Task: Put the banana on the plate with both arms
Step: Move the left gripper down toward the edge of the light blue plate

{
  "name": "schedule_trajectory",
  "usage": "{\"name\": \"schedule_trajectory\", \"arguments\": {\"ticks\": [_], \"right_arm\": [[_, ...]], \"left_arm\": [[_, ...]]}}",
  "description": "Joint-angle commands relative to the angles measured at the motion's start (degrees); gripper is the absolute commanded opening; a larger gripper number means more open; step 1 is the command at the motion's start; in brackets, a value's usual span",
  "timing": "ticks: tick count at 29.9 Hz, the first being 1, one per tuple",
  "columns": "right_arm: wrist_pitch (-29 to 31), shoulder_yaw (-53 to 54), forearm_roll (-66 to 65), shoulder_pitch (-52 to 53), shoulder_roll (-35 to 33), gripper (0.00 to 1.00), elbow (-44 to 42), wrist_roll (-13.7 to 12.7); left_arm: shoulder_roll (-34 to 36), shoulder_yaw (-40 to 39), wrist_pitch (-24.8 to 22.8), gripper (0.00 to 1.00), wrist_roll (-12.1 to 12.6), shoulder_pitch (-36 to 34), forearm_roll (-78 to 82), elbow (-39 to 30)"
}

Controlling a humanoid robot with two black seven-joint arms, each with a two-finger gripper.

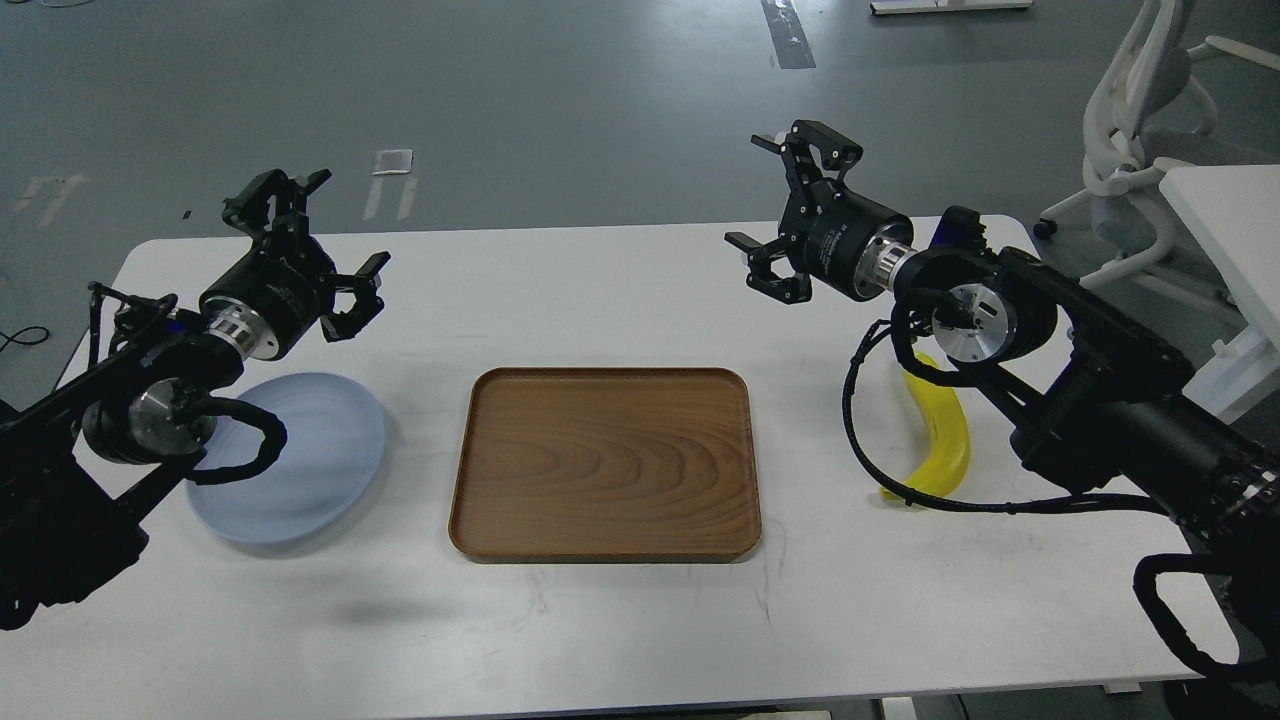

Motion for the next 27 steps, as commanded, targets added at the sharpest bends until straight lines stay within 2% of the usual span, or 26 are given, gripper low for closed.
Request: {"name": "schedule_trajectory", "arguments": {"ticks": [1, 27], "right_arm": [[0.0, -0.8, 0.0, 0.6, 0.0, 1.00, -0.4, 0.0], [0.0, -2.2, 0.0, 1.9, 1.7, 1.00, -2.1, 0.0]], "left_arm": [[-0.2, 0.0, 0.0, 0.98, 0.0, -0.1, 0.0, 0.0], [-0.8, 0.8, -0.2, 0.98, 0.4, -0.1, 0.2, 0.0]]}}
